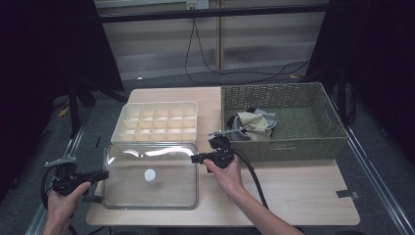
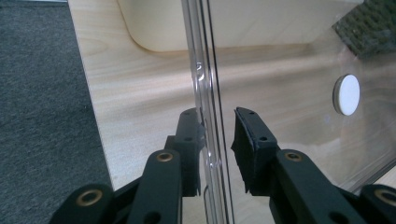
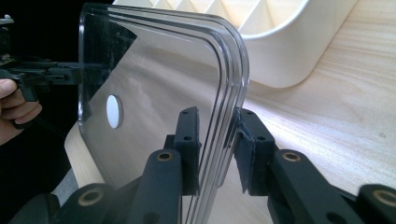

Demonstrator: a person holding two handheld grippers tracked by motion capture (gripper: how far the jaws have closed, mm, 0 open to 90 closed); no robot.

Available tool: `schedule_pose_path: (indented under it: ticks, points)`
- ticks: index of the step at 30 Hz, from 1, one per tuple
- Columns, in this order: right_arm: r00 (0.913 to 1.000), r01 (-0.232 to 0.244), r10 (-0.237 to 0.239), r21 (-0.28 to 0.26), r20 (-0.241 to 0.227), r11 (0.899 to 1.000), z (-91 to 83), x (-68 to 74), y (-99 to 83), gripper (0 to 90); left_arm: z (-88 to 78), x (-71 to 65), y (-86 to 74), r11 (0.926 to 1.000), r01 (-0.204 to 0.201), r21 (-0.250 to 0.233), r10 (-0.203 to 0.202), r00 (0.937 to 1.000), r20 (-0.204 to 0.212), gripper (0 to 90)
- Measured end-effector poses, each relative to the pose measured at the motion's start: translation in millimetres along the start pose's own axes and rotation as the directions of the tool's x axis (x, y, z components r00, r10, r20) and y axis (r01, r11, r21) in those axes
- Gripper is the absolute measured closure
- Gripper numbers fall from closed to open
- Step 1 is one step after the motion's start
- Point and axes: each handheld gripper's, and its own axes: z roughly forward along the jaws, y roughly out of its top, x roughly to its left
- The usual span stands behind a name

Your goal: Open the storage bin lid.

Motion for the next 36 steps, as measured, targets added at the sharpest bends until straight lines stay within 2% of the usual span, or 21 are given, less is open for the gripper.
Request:
schedule_pose_path:
  ticks: [17,23,25,28,36]
  points:
    - [0.9996,-0.007,0.006,0.046,0.027,0.999,17.2,-6.1,-8.9,66.1,6.3,2.2,-7.5,0.9996,0.008,0.027,-0.008,0.9999,-0.007,66.2]
    - [0.9986,-0.017,0.013,0.069,0.052,0.997,28.6,-10.4,-12.9,61.4,12.9,4.7,-8.1,0.999,0.021,0.04,-0.02,0.9996,-0.02,64.6]
    - [0.9986,-0.02,0.016,0.071,0.049,0.997,32.1,-12.6,-14.5,60.4,15.2,8.5,-9.6,0.9989,0.027,0.038,-0.027,0.9996,-0.006,64.6]
    - [0.9982,-0.027,0.023,0.075,0.055,0.997,33.4,-12.5,-15.3,59.7,17.3,9.9,-8.1,0.9983,0.033,0.048,-0.033,0.9994,-0.009,64.5]
    - [0.9971,-0.005,-0.002,0.095,0.077,0.995,40.1,-14.3,-17.7,54.8,27.4,12.3,-4.7,0.997,0.041,0.067,-0.039,0.999,-0.022,60.7]
